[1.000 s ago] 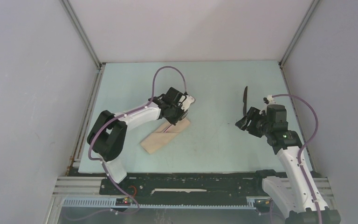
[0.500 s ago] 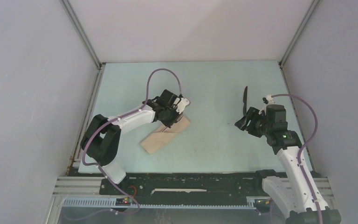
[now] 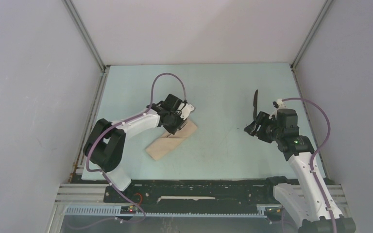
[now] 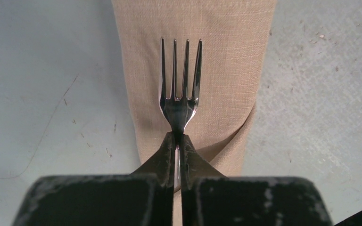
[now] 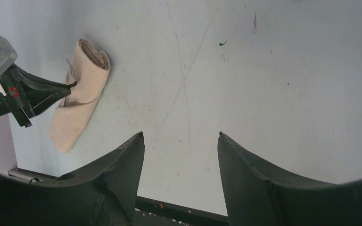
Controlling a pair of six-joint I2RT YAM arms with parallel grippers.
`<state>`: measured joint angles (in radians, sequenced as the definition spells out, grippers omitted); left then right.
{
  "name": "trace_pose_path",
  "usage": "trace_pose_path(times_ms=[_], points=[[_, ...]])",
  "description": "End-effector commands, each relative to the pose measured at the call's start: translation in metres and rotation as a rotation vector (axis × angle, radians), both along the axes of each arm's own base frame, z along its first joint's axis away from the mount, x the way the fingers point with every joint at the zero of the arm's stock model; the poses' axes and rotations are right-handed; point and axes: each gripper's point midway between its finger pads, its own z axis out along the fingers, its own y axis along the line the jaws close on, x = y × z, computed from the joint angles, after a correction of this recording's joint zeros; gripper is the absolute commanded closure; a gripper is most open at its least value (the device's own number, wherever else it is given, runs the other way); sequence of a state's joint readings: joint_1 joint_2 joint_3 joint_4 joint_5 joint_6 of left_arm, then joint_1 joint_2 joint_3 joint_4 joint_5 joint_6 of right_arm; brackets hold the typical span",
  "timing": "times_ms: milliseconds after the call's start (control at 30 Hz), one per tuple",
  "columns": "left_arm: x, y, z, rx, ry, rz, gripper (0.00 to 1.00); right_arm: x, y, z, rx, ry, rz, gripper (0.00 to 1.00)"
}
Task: Fold the napkin into a case and place the utensils inside
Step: Insert the fork into the folded napkin.
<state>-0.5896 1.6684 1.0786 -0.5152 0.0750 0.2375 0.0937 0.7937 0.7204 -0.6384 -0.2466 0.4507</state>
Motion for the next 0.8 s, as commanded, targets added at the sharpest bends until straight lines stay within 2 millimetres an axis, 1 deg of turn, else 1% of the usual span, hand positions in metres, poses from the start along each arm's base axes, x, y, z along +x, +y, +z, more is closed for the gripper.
trace_pose_path(times_ms=[0, 100, 300, 367, 433, 533, 600, 667, 767], points=[[-0.003, 0.014, -0.006, 0.042, 0.031, 0.016, 1.00, 0.002, 0.002, 0.004, -0.008, -0.037, 0.024, 0.34], [-0.004, 0.012, -0.007, 0.037, 0.038, 0.020, 1.00, 0.002, 0.002, 0.003, -0.009, -0.035, 0.023, 0.34], [-0.003, 0.016, -0.011, 0.065, 0.045, 0.023, 1.00, 0.002, 0.002, 0.002, -0.009, -0.034, 0.025, 0.34], [-0.002, 0.016, -0.011, 0.065, 0.049, 0.033, 0.97, 0.002, 0.002, 0.002, -0.010, -0.035, 0.023, 0.34], [0.001, 0.013, -0.009, 0.057, 0.044, 0.043, 0.91, 0.002, 0.002, 0.002, -0.011, -0.035, 0.022, 0.34], [0.003, 0.013, -0.006, 0.054, 0.042, 0.062, 0.77, 0.003, 0.002, 0.002, -0.011, -0.035, 0.022, 0.34], [0.006, 0.011, 0.001, 0.040, 0.030, 0.082, 0.68, 0.004, 0.002, 0.004, -0.010, -0.046, 0.023, 0.33], [0.011, 0.007, 0.015, 0.013, 0.003, 0.105, 0.60, 0.005, 0.001, 0.006, -0.013, -0.045, 0.016, 0.32], [0.017, -0.005, 0.046, -0.077, -0.032, 0.127, 0.54, 0.012, -0.001, 0.012, -0.026, -0.041, 0.005, 0.30]])
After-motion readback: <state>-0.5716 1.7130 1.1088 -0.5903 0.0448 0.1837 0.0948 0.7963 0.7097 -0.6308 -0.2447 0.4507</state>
